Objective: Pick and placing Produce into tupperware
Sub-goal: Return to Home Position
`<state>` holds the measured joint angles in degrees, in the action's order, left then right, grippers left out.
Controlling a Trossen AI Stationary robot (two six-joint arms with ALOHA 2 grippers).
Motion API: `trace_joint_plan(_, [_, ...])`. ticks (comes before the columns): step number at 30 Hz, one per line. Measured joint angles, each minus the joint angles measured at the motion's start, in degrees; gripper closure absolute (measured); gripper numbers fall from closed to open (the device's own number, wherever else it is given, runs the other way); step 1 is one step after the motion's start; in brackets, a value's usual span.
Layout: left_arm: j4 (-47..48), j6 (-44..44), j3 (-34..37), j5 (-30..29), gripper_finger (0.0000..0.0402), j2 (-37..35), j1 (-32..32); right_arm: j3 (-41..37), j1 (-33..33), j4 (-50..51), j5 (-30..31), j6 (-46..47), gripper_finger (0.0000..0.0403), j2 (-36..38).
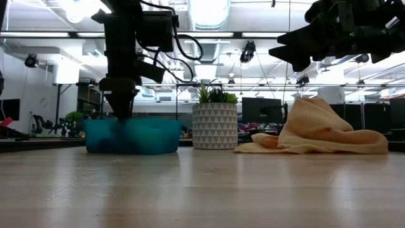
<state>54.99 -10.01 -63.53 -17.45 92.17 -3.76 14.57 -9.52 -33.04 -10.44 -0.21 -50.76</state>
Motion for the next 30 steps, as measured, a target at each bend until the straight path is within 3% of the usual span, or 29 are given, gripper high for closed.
trace_joint_plan(5, [-1.91, 1.76, -2.63, -0.17, 0.0167, -2.91, 0.85, 0.00, 0.00, 0.00, 0.00, 0.00, 0.0156, 0.00])
trace_joint_plan(9, [-9.19, 4.93, -4.46, -0.05, 0.0167, -8.02, 2.38, 0.00, 0.00, 0.00, 0.00, 0.00, 0.0156, 0.00])
trace_joint_plan(15, [-38.11, 12.02, -0.90, 6.25, 0.0166, -18.42, 6.05, 0.00, 0.00, 0.03, 0.00, 0.14, 0.0156, -0.01])
trace_joint_plan(21, [-73.79, 20.77, 10.89, 14.20, 0.0166, -23.63, 9.30, 0.00, 0.00, 0.04, 0.00, 0.17, 0.0156, 0.00])
trace_joint_plan(30, [-95.46, 24.92, 26.62, 14.05, 0.0166, -23.71, 9.46, 0.00, -0.01, 0.17, 0.00, 0.19, 0.0156, 0.00])
